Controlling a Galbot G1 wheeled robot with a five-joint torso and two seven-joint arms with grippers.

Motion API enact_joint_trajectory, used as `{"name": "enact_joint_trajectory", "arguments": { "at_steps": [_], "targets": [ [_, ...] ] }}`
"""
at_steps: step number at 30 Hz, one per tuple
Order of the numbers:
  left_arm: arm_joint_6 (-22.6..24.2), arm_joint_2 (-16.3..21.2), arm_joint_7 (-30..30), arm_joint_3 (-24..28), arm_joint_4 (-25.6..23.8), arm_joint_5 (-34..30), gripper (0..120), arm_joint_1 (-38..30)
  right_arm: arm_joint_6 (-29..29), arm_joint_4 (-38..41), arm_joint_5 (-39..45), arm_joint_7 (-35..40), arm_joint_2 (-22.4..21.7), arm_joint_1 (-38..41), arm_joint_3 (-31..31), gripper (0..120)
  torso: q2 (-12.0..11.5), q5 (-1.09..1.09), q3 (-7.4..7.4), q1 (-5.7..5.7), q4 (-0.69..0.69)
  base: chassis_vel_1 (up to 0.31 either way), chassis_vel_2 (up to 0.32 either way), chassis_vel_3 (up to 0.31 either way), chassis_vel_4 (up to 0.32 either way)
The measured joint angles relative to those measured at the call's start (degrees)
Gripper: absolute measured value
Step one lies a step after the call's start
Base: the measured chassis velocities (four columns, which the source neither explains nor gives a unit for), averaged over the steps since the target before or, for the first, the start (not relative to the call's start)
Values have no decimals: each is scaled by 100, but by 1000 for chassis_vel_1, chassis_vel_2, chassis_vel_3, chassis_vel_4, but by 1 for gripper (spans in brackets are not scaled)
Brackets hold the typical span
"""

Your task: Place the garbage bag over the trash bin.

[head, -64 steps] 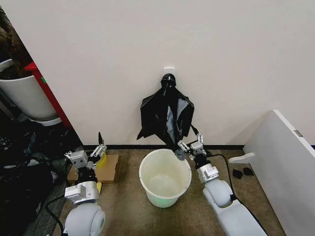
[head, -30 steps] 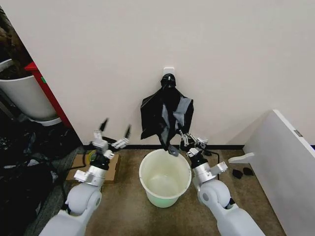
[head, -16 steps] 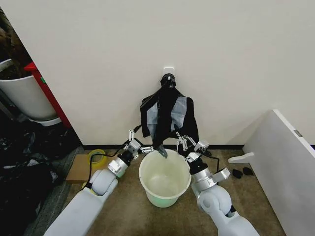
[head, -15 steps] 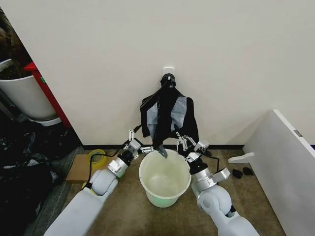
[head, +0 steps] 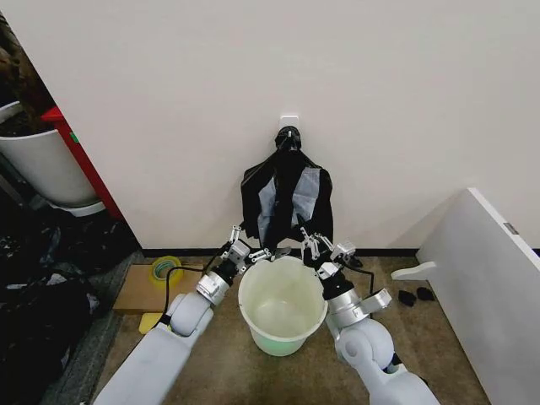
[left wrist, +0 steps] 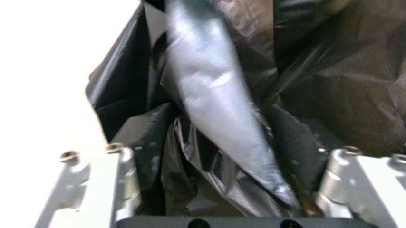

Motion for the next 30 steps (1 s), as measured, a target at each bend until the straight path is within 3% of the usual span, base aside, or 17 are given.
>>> {"name": "enact_joint_trajectory", "arguments": {
  "at_steps": [10,17,19,21,22,25,30],
  "targets": [
    [-24,-91,97,-165,-53,-34,27,169,7,25,-13,19,-56,16,-31,0,0,-1,0,0,-1,0,0,0,0],
    [-120,-83,128,-480,-455,-197,0,447,53,119,-199,128,-157,-134,-31,0,0,-1,0,0,-1,0,0,0,0],
    [-130,-73,92,-547,-600,-278,0,520,70,170,-291,243,-218,-191,-36,0,0,0,0,0,-1,0,0,0,0],
    [-127,-65,-206,-697,-979,-411,0,751,81,369,-1097,1280,-369,-435,-64,0,0,-1,-1,0,0,0,0,0,0],
    [-127,-65,-206,-697,-979,-411,0,751,81,369,-1097,1280,-369,-435,-64,0,0,-1,-1,0,0,0,0,0,0],
    [90,-143,-1034,-860,-1477,-376,0,1214,13,815,-2426,2467,-549,-1088,-40,0,1,0,-1,0,-1,0,0,0,0],
    [394,-281,-1846,-905,-1900,-137,0,1770,-116,1300,-2822,2981,-687,-1804,-104,0,2,0,-2,-1,-1,0,0,0,0]
  ]
}}
